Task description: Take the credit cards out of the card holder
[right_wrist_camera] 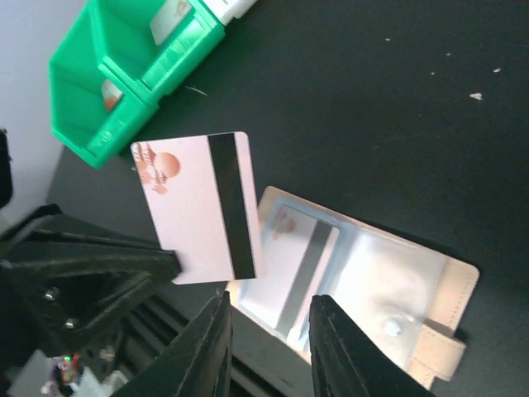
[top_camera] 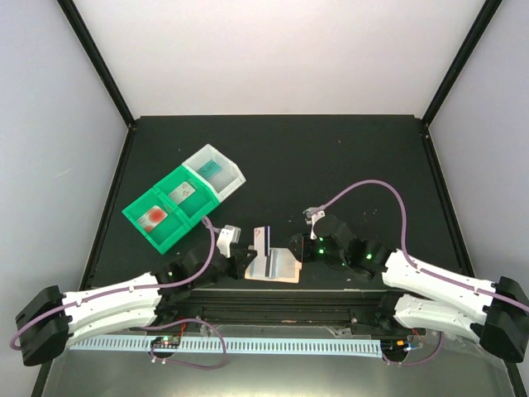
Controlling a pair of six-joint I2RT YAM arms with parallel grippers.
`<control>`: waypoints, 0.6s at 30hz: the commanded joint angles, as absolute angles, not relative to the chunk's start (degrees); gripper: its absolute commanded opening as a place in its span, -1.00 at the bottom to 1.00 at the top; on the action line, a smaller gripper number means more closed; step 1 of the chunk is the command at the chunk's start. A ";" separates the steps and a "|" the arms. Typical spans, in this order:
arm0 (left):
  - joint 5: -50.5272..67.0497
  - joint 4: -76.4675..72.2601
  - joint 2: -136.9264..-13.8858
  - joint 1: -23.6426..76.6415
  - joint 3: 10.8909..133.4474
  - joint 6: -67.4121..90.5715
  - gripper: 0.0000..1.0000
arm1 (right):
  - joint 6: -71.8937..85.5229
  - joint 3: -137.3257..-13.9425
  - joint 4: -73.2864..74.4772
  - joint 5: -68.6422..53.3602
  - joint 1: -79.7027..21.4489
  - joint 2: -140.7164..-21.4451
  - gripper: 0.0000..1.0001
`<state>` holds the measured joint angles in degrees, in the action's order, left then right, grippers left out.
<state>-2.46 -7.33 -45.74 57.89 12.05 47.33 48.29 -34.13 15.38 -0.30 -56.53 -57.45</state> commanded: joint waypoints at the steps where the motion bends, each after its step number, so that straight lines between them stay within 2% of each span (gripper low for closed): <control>1: 0.08 -11.24 -44.24 58.23 13.37 33.62 -0.97 | 49.98 -37.15 18.49 -2.30 -56.53 -55.21 -0.45; 7: 4.06 -13.06 -44.19 58.40 13.71 26.02 -0.97 | 50.57 -39.53 19.67 -4.01 -56.51 -53.74 -0.37; 11: 3.11 -13.24 -44.64 58.90 13.53 21.54 -0.97 | 62.16 -39.97 21.57 -3.76 -56.51 -52.04 -0.18; 14: 0.27 -12.63 -44.39 59.59 14.03 18.38 -0.97 | 70.74 -40.10 24.08 -2.98 -56.51 -51.33 -0.17; 18: 0.29 -12.28 -44.55 60.16 15.00 14.20 -0.97 | 76.07 -40.21 24.61 -3.86 -56.56 -50.34 -0.05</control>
<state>1.50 -10.94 -44.86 59.33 12.08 21.28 66.59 -38.76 22.41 -3.60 -56.53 -51.72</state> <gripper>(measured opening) 0.015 0.447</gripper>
